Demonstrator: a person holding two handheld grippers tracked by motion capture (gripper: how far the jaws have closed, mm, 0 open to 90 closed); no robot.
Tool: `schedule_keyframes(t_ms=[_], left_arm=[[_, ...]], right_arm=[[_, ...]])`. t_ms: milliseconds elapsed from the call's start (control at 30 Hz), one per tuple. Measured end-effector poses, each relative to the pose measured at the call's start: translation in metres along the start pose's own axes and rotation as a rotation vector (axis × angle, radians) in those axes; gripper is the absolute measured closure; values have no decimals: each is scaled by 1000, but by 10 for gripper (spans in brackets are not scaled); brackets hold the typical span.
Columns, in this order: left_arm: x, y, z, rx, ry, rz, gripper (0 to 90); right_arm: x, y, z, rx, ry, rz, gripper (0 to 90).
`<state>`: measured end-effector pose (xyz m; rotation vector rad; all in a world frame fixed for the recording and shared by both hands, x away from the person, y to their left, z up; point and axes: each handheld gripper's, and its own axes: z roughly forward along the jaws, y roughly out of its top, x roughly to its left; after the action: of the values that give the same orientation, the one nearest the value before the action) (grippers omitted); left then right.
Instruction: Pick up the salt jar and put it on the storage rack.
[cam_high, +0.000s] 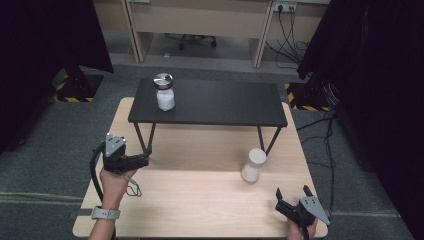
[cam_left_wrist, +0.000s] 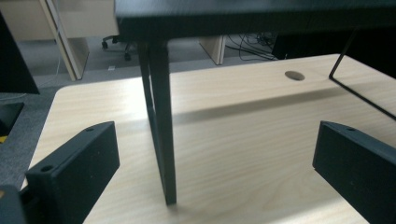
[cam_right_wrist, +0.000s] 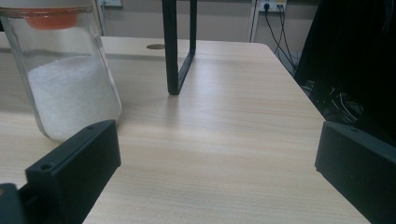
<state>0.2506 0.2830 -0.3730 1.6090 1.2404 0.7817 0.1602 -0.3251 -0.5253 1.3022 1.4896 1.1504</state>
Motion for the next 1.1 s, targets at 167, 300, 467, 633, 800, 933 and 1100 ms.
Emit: schedule_keyframes(t_ms=[167,300,467,633,800,933,1100], left_arm=[[5,-13,-5,10,1,-6,0],[8,-23,-9,7,10,-11,0],[10,-37,-11,22,30,-19,0],[16,-48,-13,34,44,-35,0],[18,-57,-14,43,57,-43,0],[20,-66,-14,47,63,-48,0],[23,-76,-15,56,68,-61,0]], right_arm=[[0,0,0,3,3,-3,4],[1,1,1,8,2,-9,3],[1,1,0,8,3,-13,3],[1,2,1,13,6,-25,4],[2,2,1,12,3,-23,3],[2,2,1,17,5,-26,4],[2,3,1,21,5,-33,3]])
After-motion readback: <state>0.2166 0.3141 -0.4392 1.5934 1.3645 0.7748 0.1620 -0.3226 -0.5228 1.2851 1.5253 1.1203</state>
